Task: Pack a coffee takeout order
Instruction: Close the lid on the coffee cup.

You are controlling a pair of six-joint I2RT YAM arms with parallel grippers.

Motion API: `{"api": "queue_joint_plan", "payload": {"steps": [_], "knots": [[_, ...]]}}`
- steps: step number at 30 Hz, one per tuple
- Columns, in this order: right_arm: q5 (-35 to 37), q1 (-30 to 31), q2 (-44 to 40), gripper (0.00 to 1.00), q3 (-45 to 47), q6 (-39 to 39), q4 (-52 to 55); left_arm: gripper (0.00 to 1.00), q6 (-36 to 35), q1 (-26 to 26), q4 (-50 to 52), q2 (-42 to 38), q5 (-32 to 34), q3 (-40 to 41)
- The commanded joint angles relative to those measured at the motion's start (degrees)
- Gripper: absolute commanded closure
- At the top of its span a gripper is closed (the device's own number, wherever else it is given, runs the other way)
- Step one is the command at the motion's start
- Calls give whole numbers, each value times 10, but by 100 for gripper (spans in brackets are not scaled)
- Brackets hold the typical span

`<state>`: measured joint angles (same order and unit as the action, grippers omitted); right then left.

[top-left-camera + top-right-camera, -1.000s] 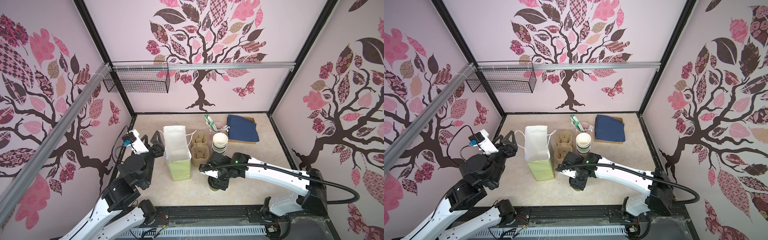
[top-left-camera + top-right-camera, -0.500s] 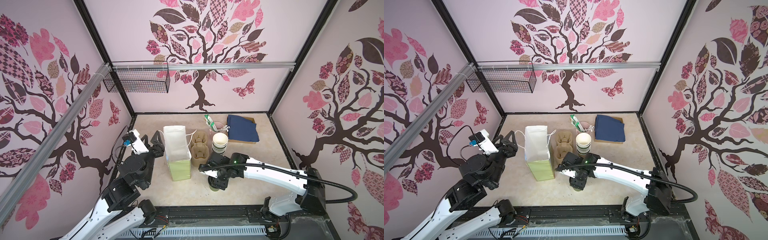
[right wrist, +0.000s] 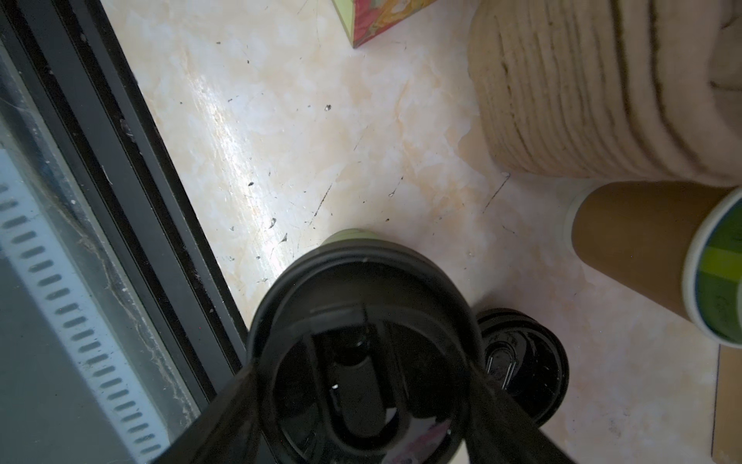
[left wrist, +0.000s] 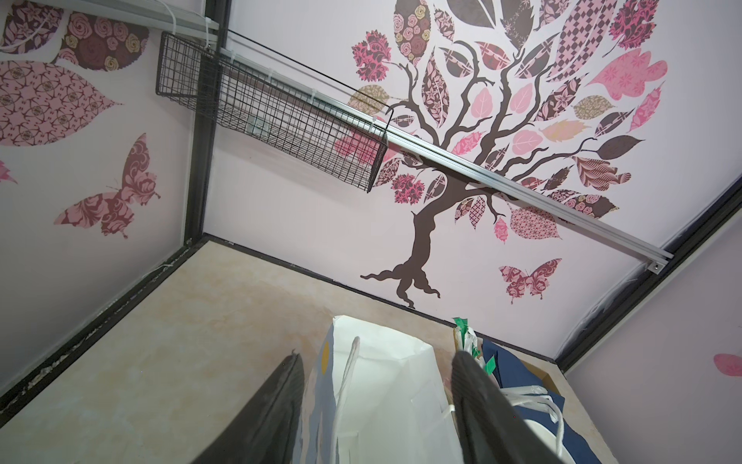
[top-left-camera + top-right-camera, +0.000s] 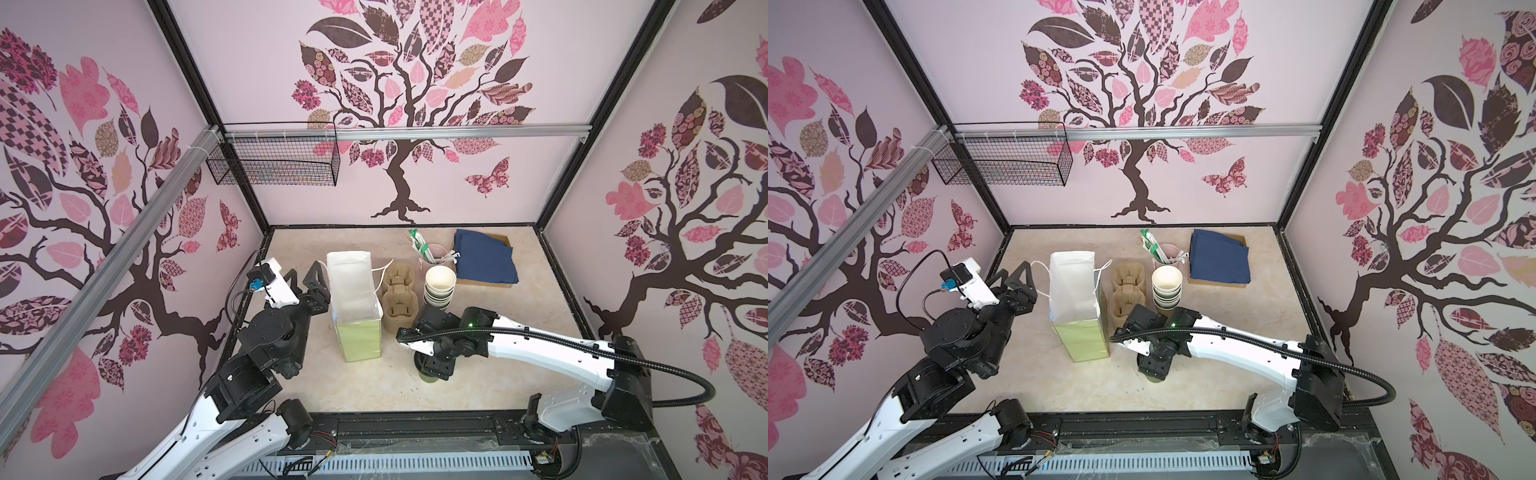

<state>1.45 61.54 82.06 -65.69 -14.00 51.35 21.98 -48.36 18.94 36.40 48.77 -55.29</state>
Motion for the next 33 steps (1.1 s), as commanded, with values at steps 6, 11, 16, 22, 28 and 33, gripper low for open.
{"api": "queue_joint_plan", "payload": {"steps": [6, 11, 16, 22, 28, 33], "knots": [[-35, -4, -3, 27, 30, -19, 15, 38, -11, 2, -7, 0, -8, -8], [-29, -9, -6, 27, 30, -32, 25, 38, -18, 2, -8, -1, -13, -10], [-21, -9, -3, 23, 0, -29, 26, 38, -22, 2, -9, 4, -26, -12], [-13, -9, -2, 17, -25, -29, 28, 38, -37, 2, -13, 8, -41, -15], [-18, -9, -2, 13, -41, -25, 32, 38, -50, 2, -18, 14, -57, -21], [-34, -9, -6, 13, -56, -25, 49, 38, -65, 2, -24, 15, -72, -23]]}}
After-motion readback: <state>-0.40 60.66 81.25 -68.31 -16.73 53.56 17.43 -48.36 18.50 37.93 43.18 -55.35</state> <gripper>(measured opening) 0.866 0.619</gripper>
